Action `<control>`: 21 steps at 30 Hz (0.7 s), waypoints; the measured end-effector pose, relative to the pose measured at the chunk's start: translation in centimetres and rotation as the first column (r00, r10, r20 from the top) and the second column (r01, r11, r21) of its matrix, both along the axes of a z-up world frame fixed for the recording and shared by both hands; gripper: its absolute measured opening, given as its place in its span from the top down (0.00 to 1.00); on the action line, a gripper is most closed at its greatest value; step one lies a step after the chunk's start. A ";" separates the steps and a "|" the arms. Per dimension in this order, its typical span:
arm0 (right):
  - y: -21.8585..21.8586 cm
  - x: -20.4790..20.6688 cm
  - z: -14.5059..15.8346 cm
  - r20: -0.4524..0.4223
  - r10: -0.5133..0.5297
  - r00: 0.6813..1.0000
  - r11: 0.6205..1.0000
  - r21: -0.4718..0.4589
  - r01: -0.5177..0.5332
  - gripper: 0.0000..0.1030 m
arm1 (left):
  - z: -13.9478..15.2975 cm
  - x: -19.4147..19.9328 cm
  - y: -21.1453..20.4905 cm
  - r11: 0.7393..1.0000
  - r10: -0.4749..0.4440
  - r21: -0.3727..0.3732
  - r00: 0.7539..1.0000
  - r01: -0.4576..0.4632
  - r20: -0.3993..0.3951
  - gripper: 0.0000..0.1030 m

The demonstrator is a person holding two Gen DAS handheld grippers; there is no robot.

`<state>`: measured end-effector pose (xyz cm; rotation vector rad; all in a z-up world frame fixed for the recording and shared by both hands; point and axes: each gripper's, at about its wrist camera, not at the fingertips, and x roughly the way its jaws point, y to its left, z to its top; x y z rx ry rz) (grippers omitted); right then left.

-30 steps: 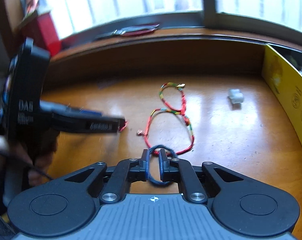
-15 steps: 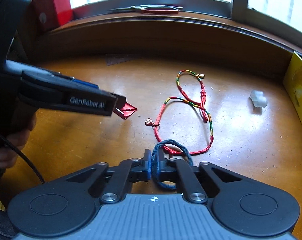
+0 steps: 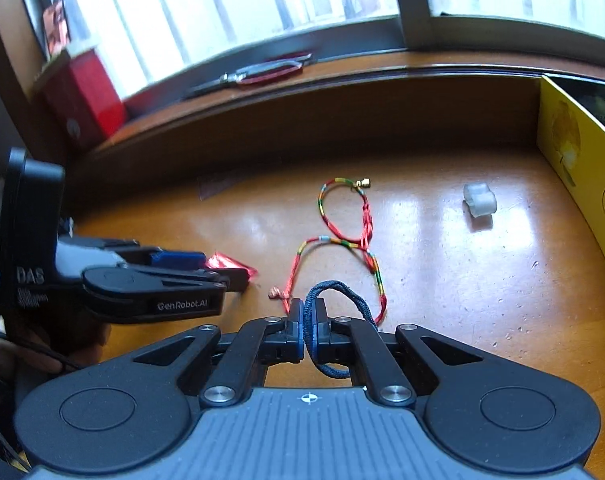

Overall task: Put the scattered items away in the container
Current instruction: 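Carry the blue cord toward the yellow box with the right gripper while the left lifts the wrapper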

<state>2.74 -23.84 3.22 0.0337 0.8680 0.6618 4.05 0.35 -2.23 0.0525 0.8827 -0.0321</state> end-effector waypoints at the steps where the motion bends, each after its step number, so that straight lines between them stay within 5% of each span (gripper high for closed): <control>1: -0.2 0.1 0.3 0.001 -0.002 1.000 1.000 0.014 0.002 0.94 | 0.2 0.1 0.1 1.000 0.009 -0.005 1.000 -0.009 -0.005 0.89; 6: -0.5 0.9 1.0 0.019 -0.002 1.000 0.999 0.044 0.002 0.94 | 0.4 0.2 0.9 0.999 0.040 0.006 0.999 -0.040 -0.024 0.82; 10: -0.7 1.7 1.3 0.001 -0.001 1.000 0.998 0.068 0.000 0.94 | 1.1 -0.1 1.1 0.999 0.049 -0.009 0.999 -0.049 -0.009 0.56; 21: -3.9 2.9 3.5 -0.001 -0.060 0.998 0.985 0.160 0.059 0.94 | 2.6 1.4 -1.8 0.999 0.035 -0.036 0.998 -0.034 0.051 0.41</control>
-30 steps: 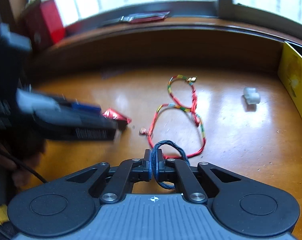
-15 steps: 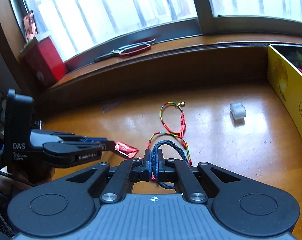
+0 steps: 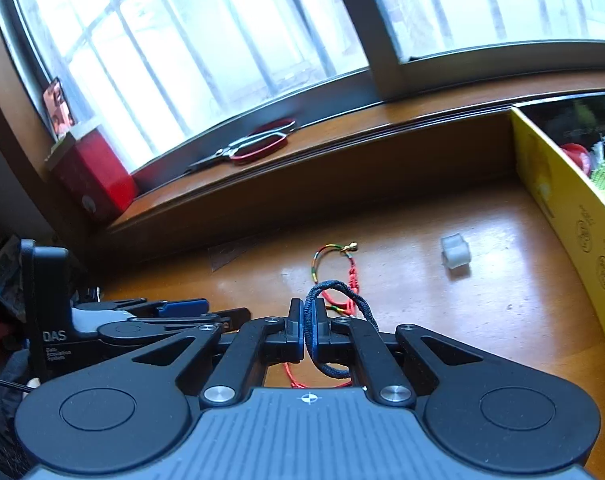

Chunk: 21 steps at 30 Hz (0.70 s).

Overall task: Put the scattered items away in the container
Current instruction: 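Carry the blue cord toward the yellow box with the right gripper while the left lifts the wrapper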

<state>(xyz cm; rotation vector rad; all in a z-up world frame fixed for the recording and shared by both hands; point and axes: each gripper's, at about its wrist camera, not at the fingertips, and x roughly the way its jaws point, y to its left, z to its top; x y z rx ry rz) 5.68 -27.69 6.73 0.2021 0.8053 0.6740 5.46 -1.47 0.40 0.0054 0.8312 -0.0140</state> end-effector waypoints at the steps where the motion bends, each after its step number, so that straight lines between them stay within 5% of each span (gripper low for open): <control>1: -0.4 0.0 0.2 0.004 -0.004 1.000 1.000 0.004 0.004 0.94 | 0.1 0.3 -0.6 1.000 -0.011 0.002 1.000 0.011 0.004 0.41; 14: -9.9 0.5 4.6 0.105 -0.176 0.979 0.983 0.067 0.170 0.94 | 1.0 4.6 -13.0 0.976 -0.217 0.054 0.969 0.212 0.118 0.31; 21: -17.5 2.3 5.5 0.112 -0.337 0.935 0.937 0.141 0.321 0.94 | -0.2 5.6 -16.9 0.980 -0.198 0.045 0.976 0.195 0.088 0.31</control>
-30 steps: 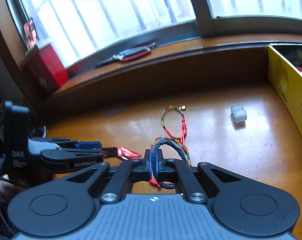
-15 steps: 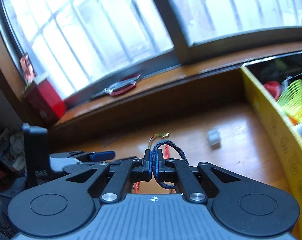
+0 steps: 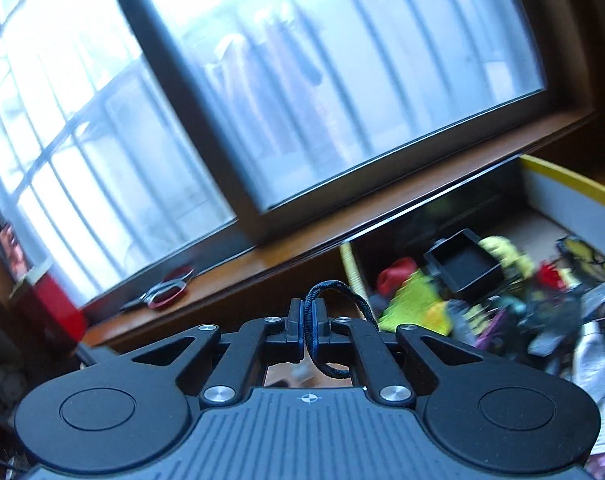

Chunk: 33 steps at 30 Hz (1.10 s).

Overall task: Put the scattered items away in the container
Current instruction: 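Carry the blue cord toward the yellow box with the right gripper while the left lifts the wrapper, then lower the blue cord into the yellow box while the left gripper approaches the white plastic piece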

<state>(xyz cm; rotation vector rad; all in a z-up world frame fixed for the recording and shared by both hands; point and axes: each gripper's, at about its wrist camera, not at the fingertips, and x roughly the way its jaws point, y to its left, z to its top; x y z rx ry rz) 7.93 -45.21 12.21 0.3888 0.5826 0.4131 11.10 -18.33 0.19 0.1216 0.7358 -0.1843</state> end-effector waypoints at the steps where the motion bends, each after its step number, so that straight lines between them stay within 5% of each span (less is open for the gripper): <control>1: -1.1 0.3 -0.3 0.001 -0.022 1.000 1.000 0.005 0.022 0.94 | -0.2 0.1 -0.3 1.000 0.002 0.000 1.000 -0.002 -0.004 0.31; 12: -10.1 4.7 -4.6 -0.104 -0.288 0.952 0.955 0.040 0.293 0.94 | -0.9 1.9 -1.0 0.999 0.037 -0.025 0.999 -0.038 -0.004 0.29; 18: -12.7 6.3 -6.7 -0.142 -0.338 0.930 0.937 0.041 0.347 0.94 | -1.9 3.0 -2.2 1.000 0.015 0.006 0.999 -0.015 -0.041 0.31; 21: -13.1 6.6 -7.5 -0.159 -0.333 0.930 0.938 0.046 0.343 0.93 | -2.6 3.9 -2.8 0.998 0.044 0.049 0.997 -0.041 -0.056 0.38; 26: -12.9 6.8 -8.1 -0.176 -0.322 0.930 0.941 0.050 0.335 0.93 | -3.8 5.3 -2.1 0.995 0.093 0.046 0.990 -0.089 -0.110 0.80; 33: -12.4 6.7 -7.9 -0.180 -0.306 0.935 0.946 0.051 0.319 0.93 | -2.0 4.6 -1.6 0.995 0.102 0.032 0.992 -0.100 -0.070 0.84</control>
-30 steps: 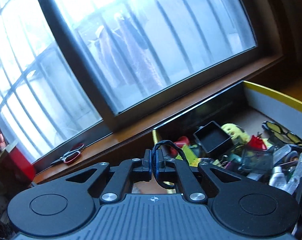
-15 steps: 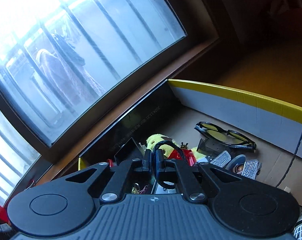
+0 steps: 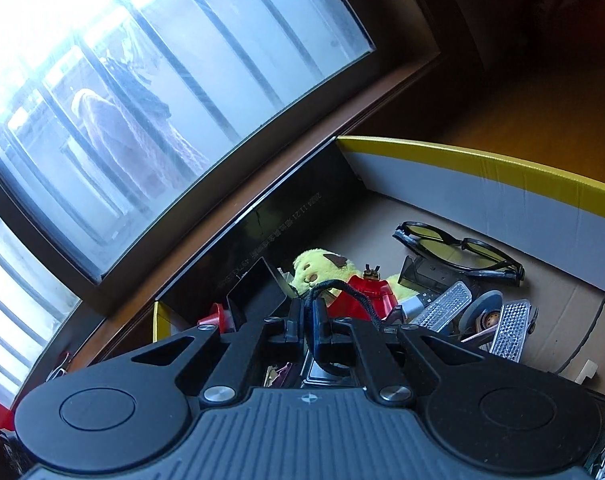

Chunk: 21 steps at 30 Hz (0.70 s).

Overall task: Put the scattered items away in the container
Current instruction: 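Lower the blue cord into the yellow box while the left gripper approaches the white plastic piece, then carry the white plastic piece into the yellow box with the left gripper while the right opens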

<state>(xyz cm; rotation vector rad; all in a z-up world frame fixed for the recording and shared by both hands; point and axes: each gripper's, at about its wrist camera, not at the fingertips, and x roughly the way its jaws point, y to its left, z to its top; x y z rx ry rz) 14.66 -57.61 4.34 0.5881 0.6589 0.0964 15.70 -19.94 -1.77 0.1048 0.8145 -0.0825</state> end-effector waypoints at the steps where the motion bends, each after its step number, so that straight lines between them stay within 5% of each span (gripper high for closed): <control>1: 0.1 -0.1 0.2 0.002 0.004 1.000 1.000 -0.004 -0.004 0.93 | 0.6 -0.3 -0.1 1.000 -0.002 -0.004 1.000 0.002 0.011 0.85; 11: -0.1 -1.8 1.5 0.012 0.021 1.000 0.999 0.031 -0.021 0.93 | 8.3 -2.4 -4.8 0.977 -0.189 -0.066 0.965 0.203 0.180 0.90; 21: -0.9 -4.3 2.7 -0.029 -0.019 0.999 0.999 0.029 0.020 0.93 | 9.4 -3.6 -13.3 0.918 -0.381 -0.041 0.906 0.395 0.183 0.89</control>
